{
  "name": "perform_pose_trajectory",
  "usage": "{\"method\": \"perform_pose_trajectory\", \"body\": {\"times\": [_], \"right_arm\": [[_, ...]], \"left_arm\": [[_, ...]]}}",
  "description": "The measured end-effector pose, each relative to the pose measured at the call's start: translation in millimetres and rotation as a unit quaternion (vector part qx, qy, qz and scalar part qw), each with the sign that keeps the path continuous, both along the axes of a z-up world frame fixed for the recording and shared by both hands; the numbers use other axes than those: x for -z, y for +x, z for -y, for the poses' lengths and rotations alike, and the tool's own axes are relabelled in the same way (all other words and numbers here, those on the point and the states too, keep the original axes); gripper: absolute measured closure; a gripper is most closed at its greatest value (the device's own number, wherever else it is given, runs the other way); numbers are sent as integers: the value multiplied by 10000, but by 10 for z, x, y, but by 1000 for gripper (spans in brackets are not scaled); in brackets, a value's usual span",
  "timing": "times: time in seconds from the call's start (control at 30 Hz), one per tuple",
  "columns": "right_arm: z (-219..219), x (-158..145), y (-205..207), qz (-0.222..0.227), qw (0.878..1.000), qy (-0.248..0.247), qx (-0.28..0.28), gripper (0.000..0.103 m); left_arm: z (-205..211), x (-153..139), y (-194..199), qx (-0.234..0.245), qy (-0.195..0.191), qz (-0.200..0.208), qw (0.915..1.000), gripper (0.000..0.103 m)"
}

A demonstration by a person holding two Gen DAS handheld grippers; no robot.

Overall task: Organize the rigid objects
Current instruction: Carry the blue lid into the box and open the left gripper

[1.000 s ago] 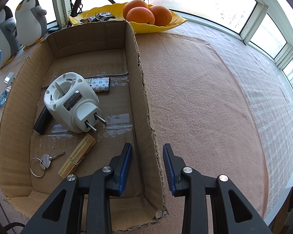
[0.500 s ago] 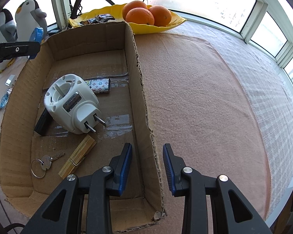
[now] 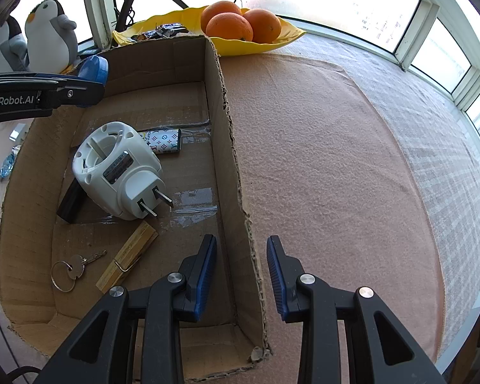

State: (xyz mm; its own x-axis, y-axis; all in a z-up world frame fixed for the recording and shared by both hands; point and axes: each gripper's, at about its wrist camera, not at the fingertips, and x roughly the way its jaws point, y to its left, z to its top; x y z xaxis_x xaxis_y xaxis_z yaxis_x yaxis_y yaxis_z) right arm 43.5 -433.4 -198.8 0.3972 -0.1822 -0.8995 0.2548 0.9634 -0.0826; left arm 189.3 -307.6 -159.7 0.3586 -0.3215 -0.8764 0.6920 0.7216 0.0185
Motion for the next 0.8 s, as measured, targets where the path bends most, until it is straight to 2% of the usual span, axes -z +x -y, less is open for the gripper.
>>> {"method": "perform_pose_trajectory", "body": {"times": [0.13,0.17,0.2,0.57,0.8], "right_arm": [[-11,-3,3,-11,10000,-28,-3,74],[-10,-3,4,-11,10000,-28,4,74],[-14,-5,4,-10,10000,-29,5,74],[-31,1,6,-14,10000,-74,18,74],[-42,2,3,-14,9999,-107,10,74]], "left_arm": [[14,9,-5,34,18,-120,9999,52],[26,17,-16,81,47,-187,9998,41],[31,12,-36,111,58,-161,9998,34],[-9,-130,-123,211,-68,35,9997,34],[-415,-325,-85,131,-280,213,9993,34]]}}
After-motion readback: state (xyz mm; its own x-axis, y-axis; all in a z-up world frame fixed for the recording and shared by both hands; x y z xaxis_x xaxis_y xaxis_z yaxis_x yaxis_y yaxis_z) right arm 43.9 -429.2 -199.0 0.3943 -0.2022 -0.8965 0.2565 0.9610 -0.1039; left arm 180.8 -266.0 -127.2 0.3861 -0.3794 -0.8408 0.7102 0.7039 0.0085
